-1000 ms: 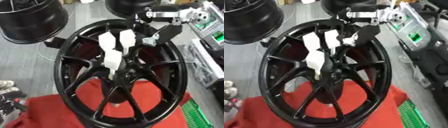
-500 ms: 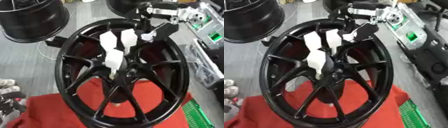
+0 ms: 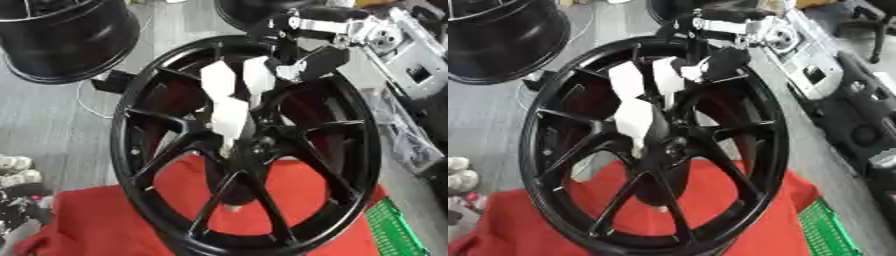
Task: Pull the pin out of the wheel hub.
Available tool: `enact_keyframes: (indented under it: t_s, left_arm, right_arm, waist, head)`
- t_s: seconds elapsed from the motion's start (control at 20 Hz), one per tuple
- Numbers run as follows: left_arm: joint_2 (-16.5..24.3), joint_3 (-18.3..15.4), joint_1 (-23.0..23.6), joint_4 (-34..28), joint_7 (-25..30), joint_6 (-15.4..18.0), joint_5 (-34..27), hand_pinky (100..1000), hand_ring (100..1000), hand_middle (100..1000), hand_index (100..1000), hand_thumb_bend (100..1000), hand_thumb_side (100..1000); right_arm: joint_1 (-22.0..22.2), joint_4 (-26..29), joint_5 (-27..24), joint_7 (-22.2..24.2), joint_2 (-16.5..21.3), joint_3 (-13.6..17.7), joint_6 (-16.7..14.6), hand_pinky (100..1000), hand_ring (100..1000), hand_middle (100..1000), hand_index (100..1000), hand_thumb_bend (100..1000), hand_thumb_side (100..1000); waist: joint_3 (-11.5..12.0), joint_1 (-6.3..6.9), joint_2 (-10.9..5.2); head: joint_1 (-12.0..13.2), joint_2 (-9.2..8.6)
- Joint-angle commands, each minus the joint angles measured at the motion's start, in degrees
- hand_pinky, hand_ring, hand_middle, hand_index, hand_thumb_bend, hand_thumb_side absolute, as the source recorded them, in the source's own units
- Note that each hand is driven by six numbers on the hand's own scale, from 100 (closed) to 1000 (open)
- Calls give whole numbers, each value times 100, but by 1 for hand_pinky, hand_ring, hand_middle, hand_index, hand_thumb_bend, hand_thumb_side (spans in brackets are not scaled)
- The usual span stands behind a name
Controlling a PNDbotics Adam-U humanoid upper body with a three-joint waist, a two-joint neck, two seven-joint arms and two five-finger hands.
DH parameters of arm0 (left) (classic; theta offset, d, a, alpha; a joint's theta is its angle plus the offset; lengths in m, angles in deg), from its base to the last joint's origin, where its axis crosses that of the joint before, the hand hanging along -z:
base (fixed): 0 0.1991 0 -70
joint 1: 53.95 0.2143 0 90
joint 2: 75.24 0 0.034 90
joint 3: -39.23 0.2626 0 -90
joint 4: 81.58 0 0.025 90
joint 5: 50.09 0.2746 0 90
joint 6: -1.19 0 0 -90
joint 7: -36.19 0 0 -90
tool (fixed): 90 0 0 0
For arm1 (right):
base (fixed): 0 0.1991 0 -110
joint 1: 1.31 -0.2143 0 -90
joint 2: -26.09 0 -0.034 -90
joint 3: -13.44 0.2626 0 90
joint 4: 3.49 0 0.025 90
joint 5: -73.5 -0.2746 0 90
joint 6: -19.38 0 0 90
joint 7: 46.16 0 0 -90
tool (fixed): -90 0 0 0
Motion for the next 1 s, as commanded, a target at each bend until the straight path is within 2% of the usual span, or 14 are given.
enact_keyframes:
  t_s: [0.05, 0.7, 0.95, 1.0]
  left_arm:
    - [40, 9, -47, -79, 18, 10, -44, 687, 519, 702, 807, 100, 975]
    - [42, -1, -60, -81, 16, 4, -51, 687, 518, 700, 807, 100, 975]
    - [48, -2, -57, -83, 18, 1, -57, 687, 518, 699, 806, 100, 974]
    - [49, -3, -55, -83, 18, 1, -58, 687, 518, 699, 806, 100, 975]
  right_arm:
    - [-100, -33, 159, 92, 55, -3, -44, 405, 500, 819, 939, 100, 504]
    - [-63, -35, 304, 410, 38, -21, -116, 397, 492, 807, 939, 100, 615]
    - [-35, 82, 118, 609, 64, -47, -104, 395, 492, 800, 939, 100, 759]
    - [-26, 113, 44, 680, 73, -59, -99, 394, 492, 797, 938, 100, 822]
  waist:
    - [18, -4, -71]
    - [22, -12, -70]
    - [19, -16, -77]
    - [17, -16, -79]
  head:
    - [-27, -35]
    - [-10, -30]
    - [-1, -32]
    - [3, -32]
